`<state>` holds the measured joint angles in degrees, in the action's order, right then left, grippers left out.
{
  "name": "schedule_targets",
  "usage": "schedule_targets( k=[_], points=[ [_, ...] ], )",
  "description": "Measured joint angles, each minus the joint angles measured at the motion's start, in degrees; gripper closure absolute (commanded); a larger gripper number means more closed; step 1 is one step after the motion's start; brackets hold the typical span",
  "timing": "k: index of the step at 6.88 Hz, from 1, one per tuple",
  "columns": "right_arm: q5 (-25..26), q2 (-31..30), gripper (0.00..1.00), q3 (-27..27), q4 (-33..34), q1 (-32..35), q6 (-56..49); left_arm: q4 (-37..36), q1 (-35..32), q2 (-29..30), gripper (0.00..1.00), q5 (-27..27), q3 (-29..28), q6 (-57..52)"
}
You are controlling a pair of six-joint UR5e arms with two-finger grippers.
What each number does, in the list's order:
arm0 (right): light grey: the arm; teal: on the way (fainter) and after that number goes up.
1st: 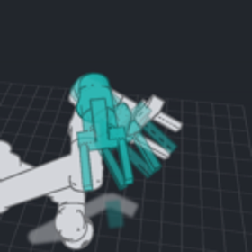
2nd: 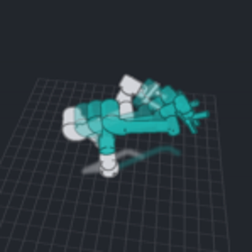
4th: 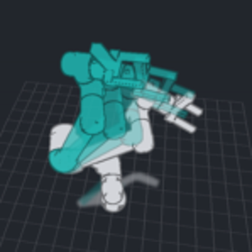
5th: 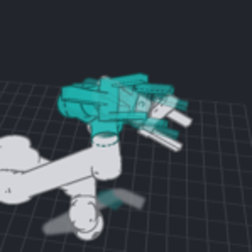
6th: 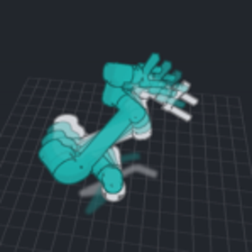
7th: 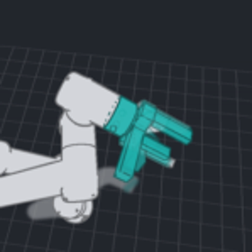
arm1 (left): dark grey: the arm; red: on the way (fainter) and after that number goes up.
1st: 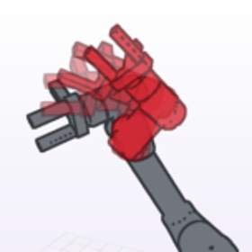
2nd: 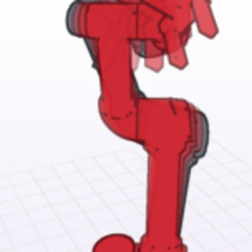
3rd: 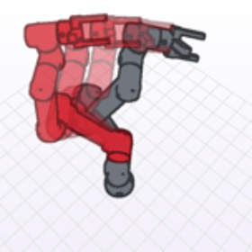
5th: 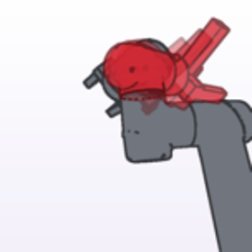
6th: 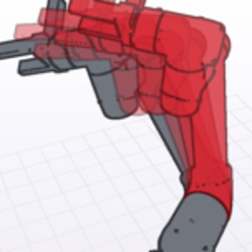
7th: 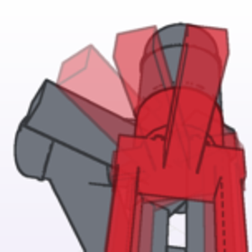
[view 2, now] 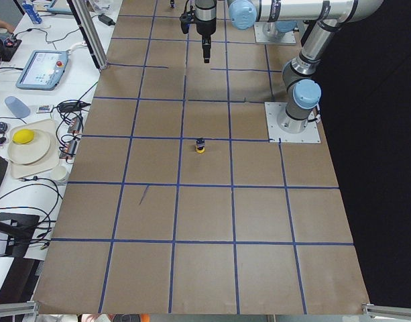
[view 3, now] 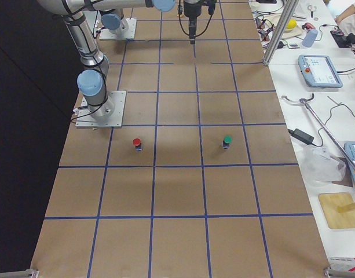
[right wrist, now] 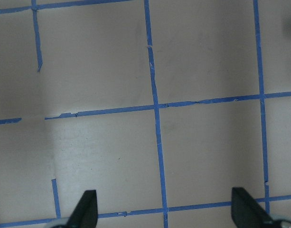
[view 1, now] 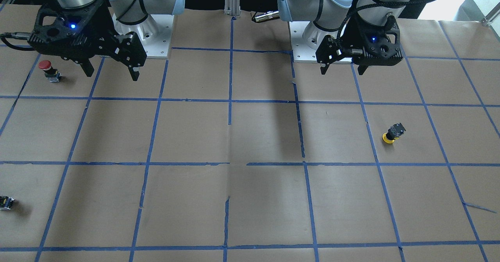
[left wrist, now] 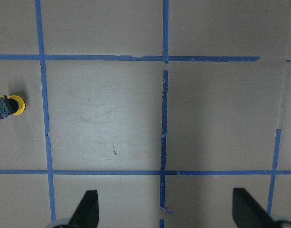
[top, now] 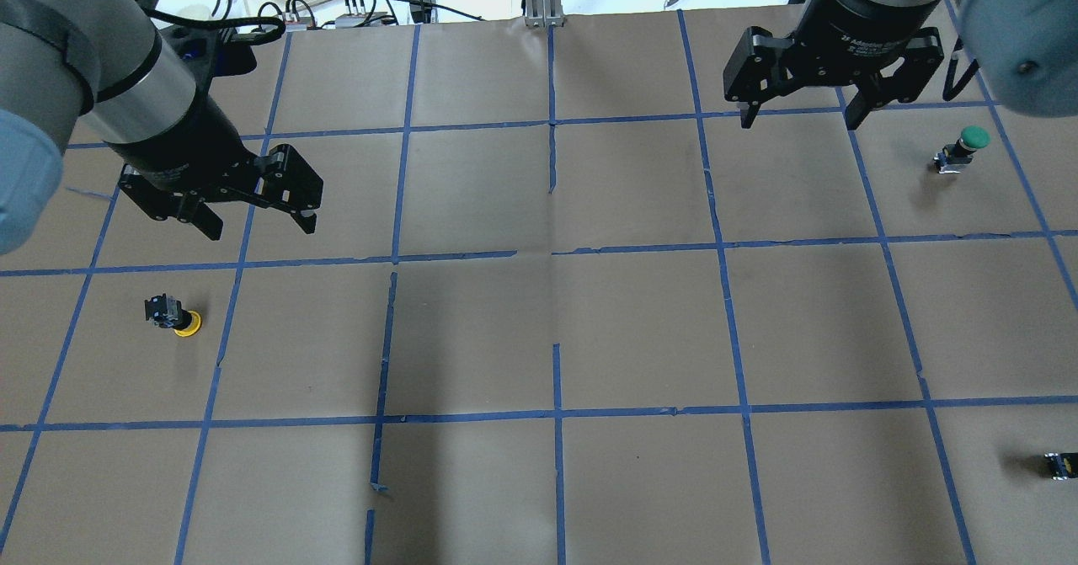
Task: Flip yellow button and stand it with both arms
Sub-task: 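Move the left gripper down toward the yellow-capped button lying on its side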
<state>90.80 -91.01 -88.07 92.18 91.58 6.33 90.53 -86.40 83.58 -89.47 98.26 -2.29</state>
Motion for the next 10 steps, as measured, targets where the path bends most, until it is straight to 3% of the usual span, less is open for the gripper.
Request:
schedule_targets(
  k=[6, 10],
  points=[
    [0.1, 0.1, 0.0, 0.0, 0.0, -0.4, 0.1, -0.7, 1.2, 0.2, 0.0, 0.0, 0.6, -0.6],
    [0.1, 0.0, 0.0, -0.1, 0.0, -0.4, 0.1, -6.3, 12.9, 5.4, 0.0, -1.3, 1.7, -9.7]
  ],
)
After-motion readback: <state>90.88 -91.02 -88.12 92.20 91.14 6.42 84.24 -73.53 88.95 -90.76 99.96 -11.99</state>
